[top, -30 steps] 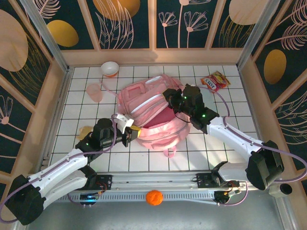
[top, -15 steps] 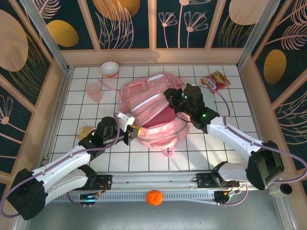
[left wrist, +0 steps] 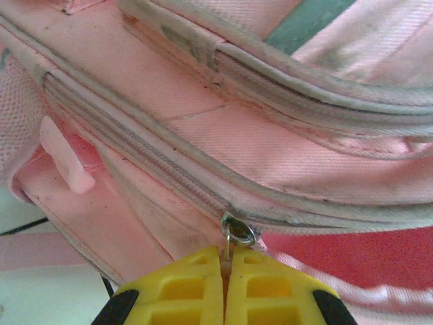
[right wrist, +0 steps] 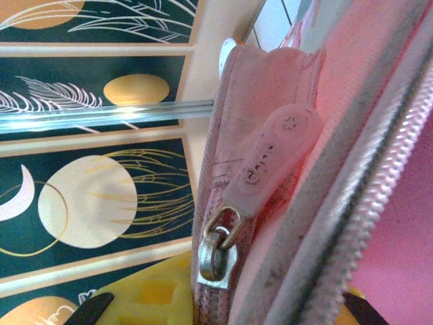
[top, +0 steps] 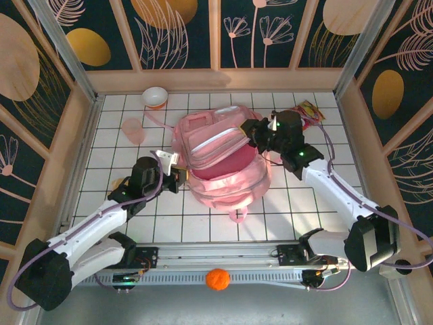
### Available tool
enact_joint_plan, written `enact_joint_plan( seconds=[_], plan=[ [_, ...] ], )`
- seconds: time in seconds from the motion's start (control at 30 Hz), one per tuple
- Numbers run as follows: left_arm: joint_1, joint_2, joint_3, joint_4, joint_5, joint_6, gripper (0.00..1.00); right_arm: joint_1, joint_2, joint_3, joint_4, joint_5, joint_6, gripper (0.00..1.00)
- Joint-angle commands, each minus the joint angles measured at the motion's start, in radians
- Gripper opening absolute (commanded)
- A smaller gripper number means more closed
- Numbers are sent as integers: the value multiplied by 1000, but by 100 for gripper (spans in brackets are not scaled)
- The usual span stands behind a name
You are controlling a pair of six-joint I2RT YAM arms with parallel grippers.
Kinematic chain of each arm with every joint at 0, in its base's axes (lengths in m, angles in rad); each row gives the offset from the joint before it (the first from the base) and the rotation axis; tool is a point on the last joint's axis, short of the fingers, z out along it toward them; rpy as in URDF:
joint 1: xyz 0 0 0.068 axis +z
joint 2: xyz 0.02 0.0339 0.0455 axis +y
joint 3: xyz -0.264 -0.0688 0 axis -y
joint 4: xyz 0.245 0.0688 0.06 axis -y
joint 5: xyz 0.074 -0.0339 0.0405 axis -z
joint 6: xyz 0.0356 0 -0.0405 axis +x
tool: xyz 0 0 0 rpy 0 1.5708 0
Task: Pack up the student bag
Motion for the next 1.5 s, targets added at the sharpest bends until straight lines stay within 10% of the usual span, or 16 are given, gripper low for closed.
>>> enact_joint_plan(
  seconds=[0.0, 0.63, 0.83, 1.1, 1.47],
  plan=[
    [52, 57, 34, -30, -112, 31, 0, -36, -83, 120, 129, -211, -27, 0],
    [103, 168, 217, -79, 100, 523, 0, -117, -3, 273, -59, -433, -137, 0],
    [100, 131, 153, 54, 314, 367, 0, -113, -33, 104, 77, -322, -37, 21],
    [-9, 144, 112, 114, 247, 314, 0, -58, -75, -61, 195, -108, 37, 49],
    [-80, 265, 153, 289, 144, 139, 0, 207, -170, -211, 162, 317, 152, 55]
  ],
)
